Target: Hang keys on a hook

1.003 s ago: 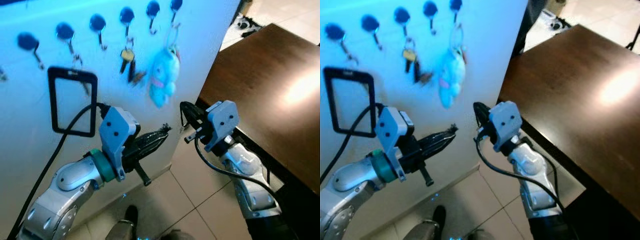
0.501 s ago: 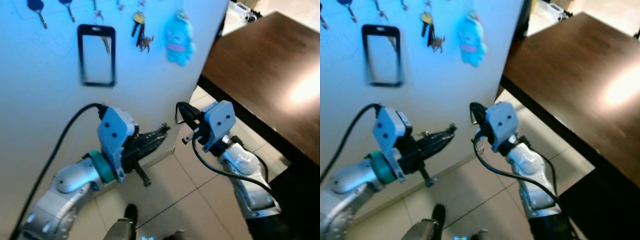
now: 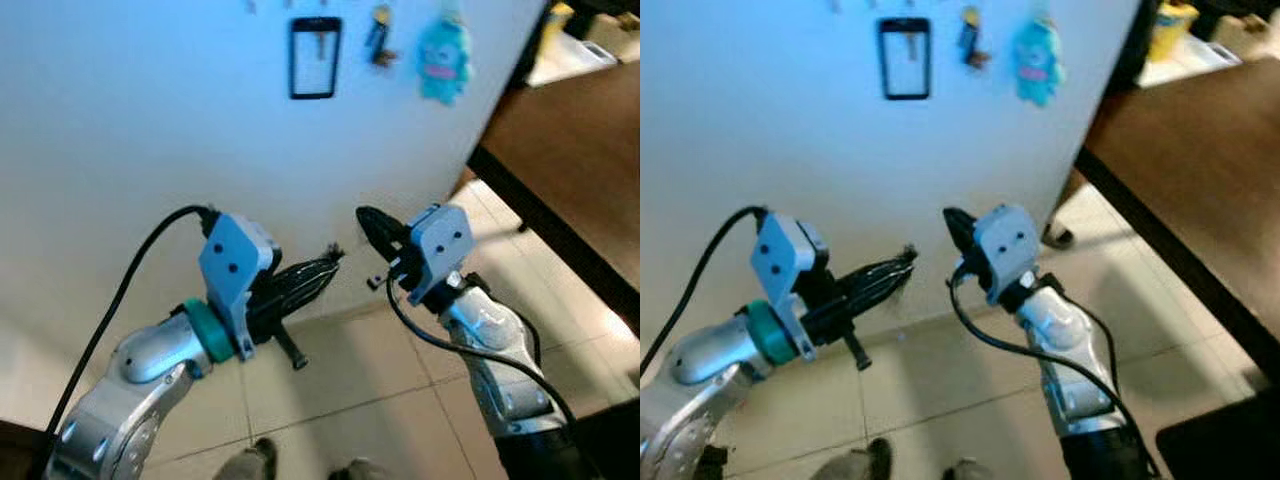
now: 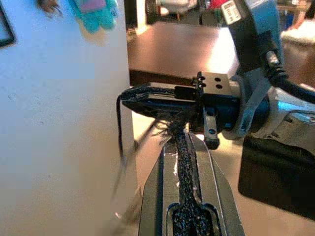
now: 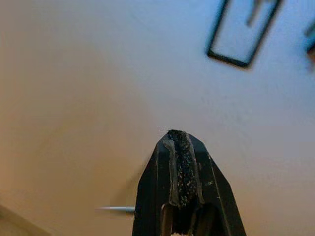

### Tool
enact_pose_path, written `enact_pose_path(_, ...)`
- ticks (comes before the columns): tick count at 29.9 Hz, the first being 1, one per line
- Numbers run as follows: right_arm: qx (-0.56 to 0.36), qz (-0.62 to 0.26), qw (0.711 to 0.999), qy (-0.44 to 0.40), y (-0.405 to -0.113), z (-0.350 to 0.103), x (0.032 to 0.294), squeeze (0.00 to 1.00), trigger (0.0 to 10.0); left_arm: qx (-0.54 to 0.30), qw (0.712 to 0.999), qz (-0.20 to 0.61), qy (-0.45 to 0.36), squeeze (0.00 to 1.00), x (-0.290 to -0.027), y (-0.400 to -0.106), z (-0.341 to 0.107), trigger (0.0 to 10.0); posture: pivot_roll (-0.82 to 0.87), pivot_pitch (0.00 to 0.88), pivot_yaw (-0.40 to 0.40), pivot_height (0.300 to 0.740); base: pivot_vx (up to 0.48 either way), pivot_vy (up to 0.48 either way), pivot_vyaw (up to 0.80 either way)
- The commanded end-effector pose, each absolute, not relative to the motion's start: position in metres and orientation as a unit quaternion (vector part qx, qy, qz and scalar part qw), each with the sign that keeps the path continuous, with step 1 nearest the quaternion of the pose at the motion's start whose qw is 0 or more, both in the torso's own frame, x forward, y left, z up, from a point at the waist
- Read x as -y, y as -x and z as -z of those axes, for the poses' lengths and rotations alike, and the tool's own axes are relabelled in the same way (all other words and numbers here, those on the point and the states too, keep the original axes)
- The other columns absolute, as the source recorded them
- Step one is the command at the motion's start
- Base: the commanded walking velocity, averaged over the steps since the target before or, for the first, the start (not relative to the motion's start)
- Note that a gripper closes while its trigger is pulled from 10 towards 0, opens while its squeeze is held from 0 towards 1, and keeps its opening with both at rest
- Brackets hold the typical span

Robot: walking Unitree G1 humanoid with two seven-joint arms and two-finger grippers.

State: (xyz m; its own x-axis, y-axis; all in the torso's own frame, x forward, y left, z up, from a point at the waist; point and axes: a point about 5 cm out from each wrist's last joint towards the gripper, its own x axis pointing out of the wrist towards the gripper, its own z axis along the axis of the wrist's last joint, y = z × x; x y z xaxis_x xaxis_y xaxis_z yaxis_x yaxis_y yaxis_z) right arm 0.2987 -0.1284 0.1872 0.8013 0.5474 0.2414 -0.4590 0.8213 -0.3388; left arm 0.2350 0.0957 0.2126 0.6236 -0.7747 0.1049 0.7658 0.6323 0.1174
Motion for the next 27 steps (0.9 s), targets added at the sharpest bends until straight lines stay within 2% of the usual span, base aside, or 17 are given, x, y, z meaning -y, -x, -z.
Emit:
enact_pose_path(1, 0.166, -0.268, 0.94, 0.131, -0.298, -0.186, 0.129, 0.0, 10.0, 0.069, 0.903, 0.423, -0.034, 0.0, -0.097, -0.236, -0.211, 10.0, 0.02, 0.071, 0.024, 0.74, 0.0, 0.0, 0.79)
enact_pose_path(18, 0.169, -0.262, 0.942, 0.127, -0.299, -0.187, 0.129, 0.0, 10.0, 0.09, 0.919, 0.383, -0.032, 0.0, -0.098, -0.247, -0.219, 10.0, 0.02, 0.077, 0.028, 0.74, 0.0, 0.0, 0.78)
enact_pose_path(27, 0.176, -0.246, 0.948, 0.102, -0.299, -0.189, 0.13, 0.0, 10.0, 0.094, 0.921, 0.377, -0.033, 0.0, -0.096, -0.249, -0.219, 10.0, 0.02, 0.084, 0.028, 0.74, 0.0, 0.0, 0.0)
